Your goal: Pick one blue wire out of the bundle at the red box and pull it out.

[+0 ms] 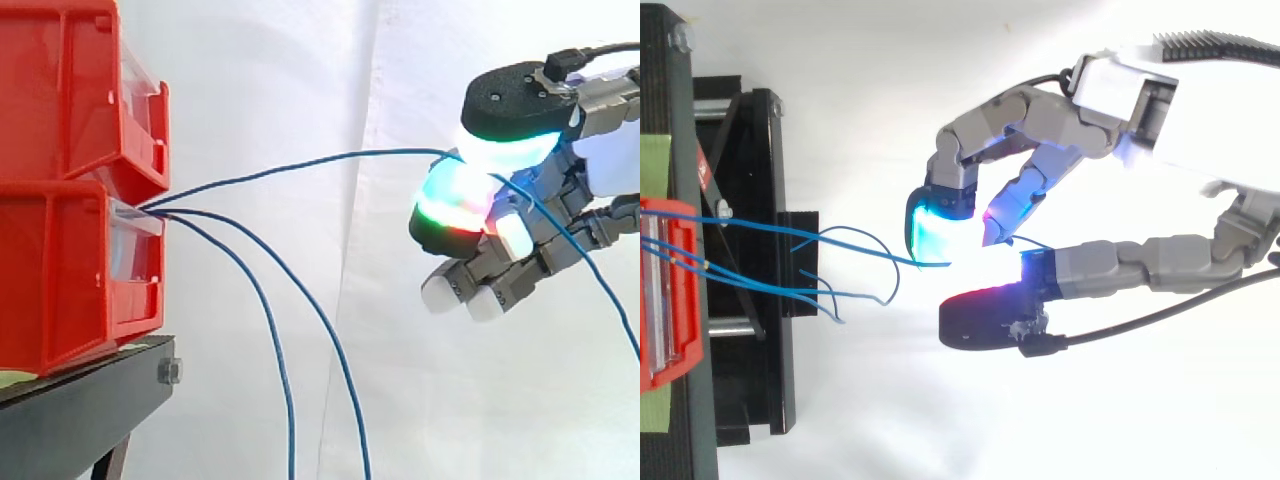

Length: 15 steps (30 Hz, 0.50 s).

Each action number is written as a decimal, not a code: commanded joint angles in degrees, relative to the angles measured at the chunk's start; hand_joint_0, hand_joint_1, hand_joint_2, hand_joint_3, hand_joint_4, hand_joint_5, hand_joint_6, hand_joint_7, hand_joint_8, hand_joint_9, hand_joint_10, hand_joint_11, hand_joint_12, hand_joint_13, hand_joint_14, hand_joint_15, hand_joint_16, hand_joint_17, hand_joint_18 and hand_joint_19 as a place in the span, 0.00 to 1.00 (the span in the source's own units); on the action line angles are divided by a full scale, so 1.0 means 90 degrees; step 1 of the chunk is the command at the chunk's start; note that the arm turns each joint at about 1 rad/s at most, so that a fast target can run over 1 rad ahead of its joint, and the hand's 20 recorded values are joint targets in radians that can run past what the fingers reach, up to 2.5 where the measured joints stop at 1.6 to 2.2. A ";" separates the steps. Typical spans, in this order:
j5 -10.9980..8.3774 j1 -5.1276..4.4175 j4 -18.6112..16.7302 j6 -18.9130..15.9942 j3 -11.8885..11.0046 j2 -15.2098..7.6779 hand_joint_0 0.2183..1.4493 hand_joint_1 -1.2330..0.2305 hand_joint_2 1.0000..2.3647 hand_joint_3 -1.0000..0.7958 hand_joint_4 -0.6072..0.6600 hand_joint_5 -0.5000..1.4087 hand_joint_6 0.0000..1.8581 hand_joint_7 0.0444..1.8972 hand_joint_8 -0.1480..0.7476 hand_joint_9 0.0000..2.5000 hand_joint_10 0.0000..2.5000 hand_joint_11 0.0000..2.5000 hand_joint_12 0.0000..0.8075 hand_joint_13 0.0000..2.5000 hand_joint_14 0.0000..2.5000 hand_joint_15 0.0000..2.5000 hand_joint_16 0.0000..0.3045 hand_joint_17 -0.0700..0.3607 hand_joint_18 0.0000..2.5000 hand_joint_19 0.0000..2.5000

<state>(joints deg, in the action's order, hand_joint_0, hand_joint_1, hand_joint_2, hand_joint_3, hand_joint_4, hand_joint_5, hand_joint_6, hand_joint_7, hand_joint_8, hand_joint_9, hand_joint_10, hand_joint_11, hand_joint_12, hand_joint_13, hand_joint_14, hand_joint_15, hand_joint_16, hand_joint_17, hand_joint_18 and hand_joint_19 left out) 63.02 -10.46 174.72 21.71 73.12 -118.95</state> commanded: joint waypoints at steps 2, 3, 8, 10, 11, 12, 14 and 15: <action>0.0000 0.0000 0.0001 0.0000 0.0000 -0.0006 0.33 0.25 0.02 0.51 0.56 0.23 0.48 0.53 0.47 0.36 0.01 0.16 0.47 0.21 0.01 0.12 0.18 0.45 0.15 0.15; 0.0000 0.0000 0.0001 0.0000 0.0000 -0.0006 0.33 0.25 0.02 0.51 0.56 0.23 0.48 0.53 0.47 0.36 0.01 0.17 0.47 0.21 0.01 0.12 0.18 0.45 0.15 0.15; 0.0000 0.0000 0.0001 0.0000 0.0000 -0.0006 0.33 0.25 0.02 0.51 0.56 0.23 0.48 0.53 0.46 0.37 0.01 0.17 0.47 0.21 0.01 0.12 0.18 0.45 0.15 0.15; 0.0000 0.0000 0.0001 0.0000 0.0000 0.0004 0.33 0.25 0.02 0.51 0.56 0.23 0.48 0.53 0.47 0.37 0.01 0.17 0.47 0.21 0.01 0.12 0.18 0.45 0.15 0.15; 0.0000 0.0000 0.0001 -0.0010 0.0000 -0.0006 0.33 0.25 0.02 0.51 0.56 0.23 0.48 0.53 0.47 0.37 0.01 0.17 0.47 0.21 0.01 0.12 0.18 0.45 0.15 0.15; 0.0000 0.0000 0.0001 0.0000 0.0000 0.0004 0.33 0.25 0.02 0.51 0.56 0.23 0.48 0.53 0.47 0.37 0.01 0.17 0.47 0.21 0.01 0.12 0.18 0.45 0.15 0.15; 0.0000 0.0000 0.0001 0.0000 0.0000 -0.0006 0.33 0.25 0.02 0.51 0.56 0.23 0.48 0.52 0.47 0.37 0.01 0.17 0.47 0.21 0.01 0.12 0.18 0.45 0.15 0.15; 0.0000 0.0000 0.0001 0.0000 0.0000 0.0004 0.33 0.25 0.02 0.51 0.56 0.23 0.48 0.53 0.47 0.37 0.01 0.17 0.47 0.21 0.01 0.12 0.18 0.45 0.15 0.15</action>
<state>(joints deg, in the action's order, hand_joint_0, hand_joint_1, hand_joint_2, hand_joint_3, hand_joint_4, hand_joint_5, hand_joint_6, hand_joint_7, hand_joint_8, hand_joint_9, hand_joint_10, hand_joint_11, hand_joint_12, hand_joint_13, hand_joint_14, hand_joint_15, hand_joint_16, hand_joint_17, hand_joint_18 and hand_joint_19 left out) 63.02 -10.46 174.73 21.70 73.12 -118.97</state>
